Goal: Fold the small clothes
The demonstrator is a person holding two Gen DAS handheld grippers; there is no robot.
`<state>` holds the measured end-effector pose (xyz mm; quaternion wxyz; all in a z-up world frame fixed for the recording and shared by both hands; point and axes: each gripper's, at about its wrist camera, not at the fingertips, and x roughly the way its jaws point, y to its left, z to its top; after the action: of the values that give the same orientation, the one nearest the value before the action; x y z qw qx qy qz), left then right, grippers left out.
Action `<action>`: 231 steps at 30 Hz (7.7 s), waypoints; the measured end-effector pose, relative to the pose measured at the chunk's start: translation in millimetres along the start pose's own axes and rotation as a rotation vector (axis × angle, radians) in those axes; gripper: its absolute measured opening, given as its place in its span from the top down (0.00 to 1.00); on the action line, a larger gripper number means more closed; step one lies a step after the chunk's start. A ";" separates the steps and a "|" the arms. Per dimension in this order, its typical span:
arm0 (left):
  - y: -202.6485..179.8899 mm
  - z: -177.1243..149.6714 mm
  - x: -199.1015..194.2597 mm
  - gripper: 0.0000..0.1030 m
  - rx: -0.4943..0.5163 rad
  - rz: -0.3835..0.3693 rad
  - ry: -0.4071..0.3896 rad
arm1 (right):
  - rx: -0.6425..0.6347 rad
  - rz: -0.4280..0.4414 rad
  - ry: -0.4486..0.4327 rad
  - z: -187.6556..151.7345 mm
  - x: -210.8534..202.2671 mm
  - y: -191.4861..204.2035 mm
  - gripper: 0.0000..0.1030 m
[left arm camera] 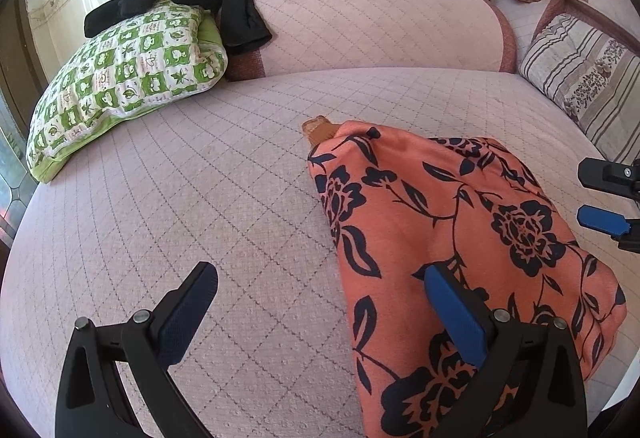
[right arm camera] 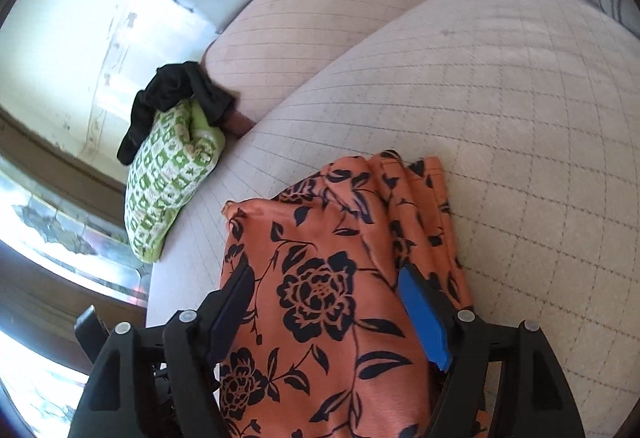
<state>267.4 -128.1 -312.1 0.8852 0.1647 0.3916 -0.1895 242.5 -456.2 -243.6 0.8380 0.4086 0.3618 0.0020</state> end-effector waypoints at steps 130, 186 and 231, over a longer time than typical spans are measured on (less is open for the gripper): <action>-13.4 -68.8 -12.0 0.00 -0.105 -0.209 0.117 | -0.117 -0.149 0.114 25.1 100.8 28.8 0.70; 45.9 -31.1 0.0 0.00 -0.240 -0.362 0.172 | -0.199 -0.025 0.027 52.6 66.1 71.8 0.56; -34.1 -16.5 54.7 0.00 -0.206 -0.617 0.324 | -0.032 0.266 0.376 -6.6 55.9 -57.3 0.26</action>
<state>275.1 -162.0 -368.8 0.7247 -0.0232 0.5752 -0.3788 263.0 -473.1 -319.4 0.7547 0.4316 0.4543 0.1944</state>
